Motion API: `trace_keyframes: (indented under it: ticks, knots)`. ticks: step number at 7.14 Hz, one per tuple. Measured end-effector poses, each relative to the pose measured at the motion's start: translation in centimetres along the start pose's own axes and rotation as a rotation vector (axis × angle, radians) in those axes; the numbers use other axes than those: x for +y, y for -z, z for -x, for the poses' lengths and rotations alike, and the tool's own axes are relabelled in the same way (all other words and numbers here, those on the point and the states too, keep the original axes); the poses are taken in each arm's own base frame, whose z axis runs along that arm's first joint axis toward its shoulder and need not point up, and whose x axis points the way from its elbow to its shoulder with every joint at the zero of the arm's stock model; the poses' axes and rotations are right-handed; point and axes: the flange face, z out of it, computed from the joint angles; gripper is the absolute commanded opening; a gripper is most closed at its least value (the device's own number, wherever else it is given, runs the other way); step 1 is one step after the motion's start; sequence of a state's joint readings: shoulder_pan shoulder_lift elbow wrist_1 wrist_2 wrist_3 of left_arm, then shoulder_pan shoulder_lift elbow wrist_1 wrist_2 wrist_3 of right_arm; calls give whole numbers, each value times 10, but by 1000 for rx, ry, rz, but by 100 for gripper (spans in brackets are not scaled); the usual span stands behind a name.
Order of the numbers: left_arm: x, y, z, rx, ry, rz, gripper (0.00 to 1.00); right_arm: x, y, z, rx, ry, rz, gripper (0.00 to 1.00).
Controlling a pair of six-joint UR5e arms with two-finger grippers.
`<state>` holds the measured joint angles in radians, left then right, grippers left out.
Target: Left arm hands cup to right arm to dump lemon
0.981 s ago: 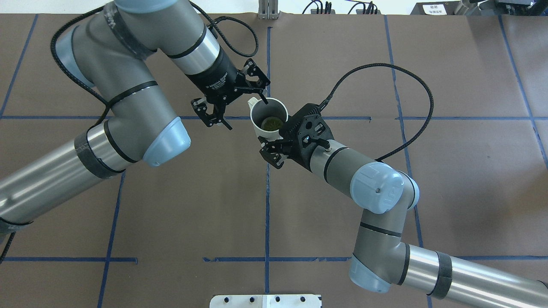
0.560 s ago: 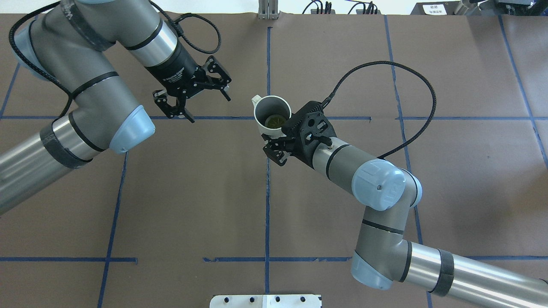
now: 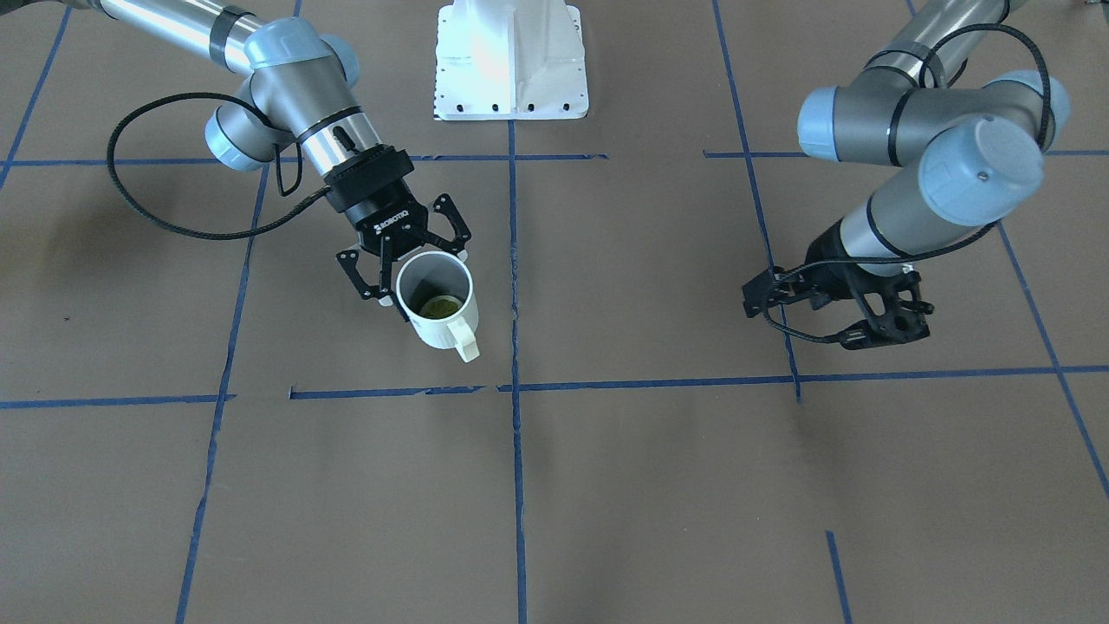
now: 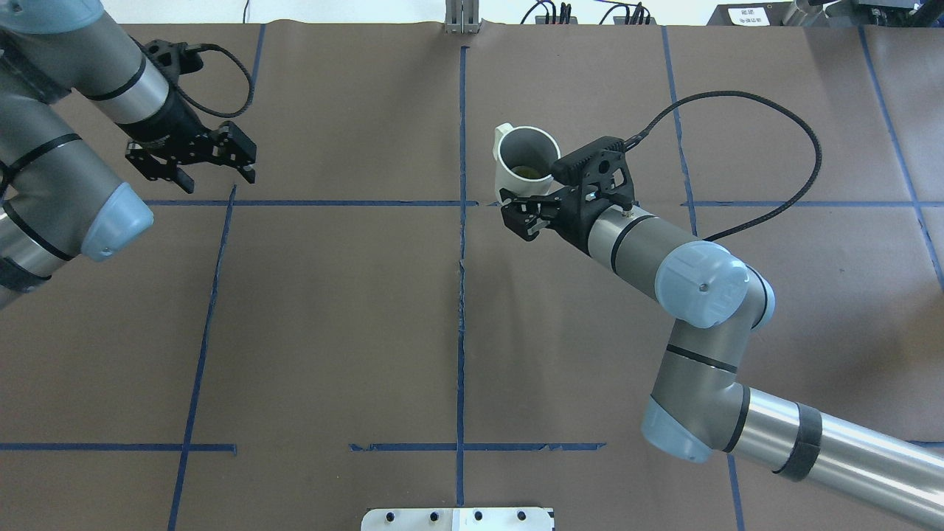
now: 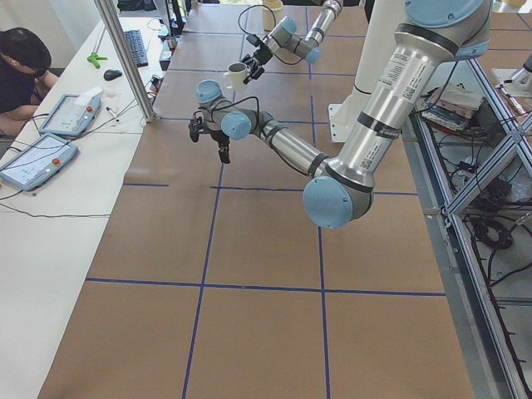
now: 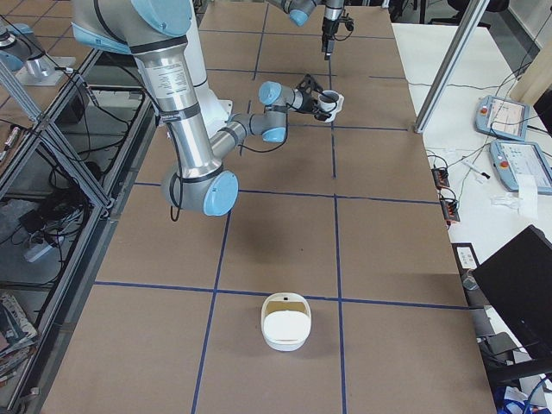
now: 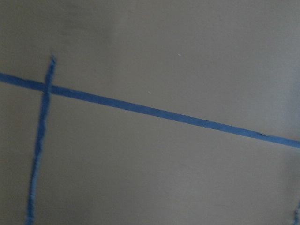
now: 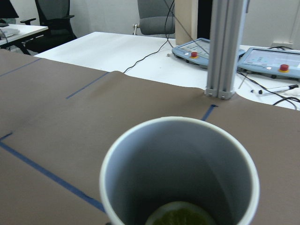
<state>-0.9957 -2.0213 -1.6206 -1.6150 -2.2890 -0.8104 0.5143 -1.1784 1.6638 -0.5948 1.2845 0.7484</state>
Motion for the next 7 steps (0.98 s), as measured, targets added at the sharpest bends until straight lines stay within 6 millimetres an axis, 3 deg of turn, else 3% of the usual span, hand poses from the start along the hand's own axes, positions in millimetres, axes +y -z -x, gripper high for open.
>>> trace_keyframes:
  ticks: [2,3,5,7]
  knots:
    - [-18,15,60,-102,-153,1,100,2,36,-76,80,-11,10,5]
    - [-18,17,79,-115,-175,6,100,5,68,-110,96,-14,27,5]
    - [-17,18,89,-119,-178,10,100,19,138,-162,98,-24,22,6]
    - [-16,18,89,-118,-176,10,100,44,189,-204,85,-54,-13,6]
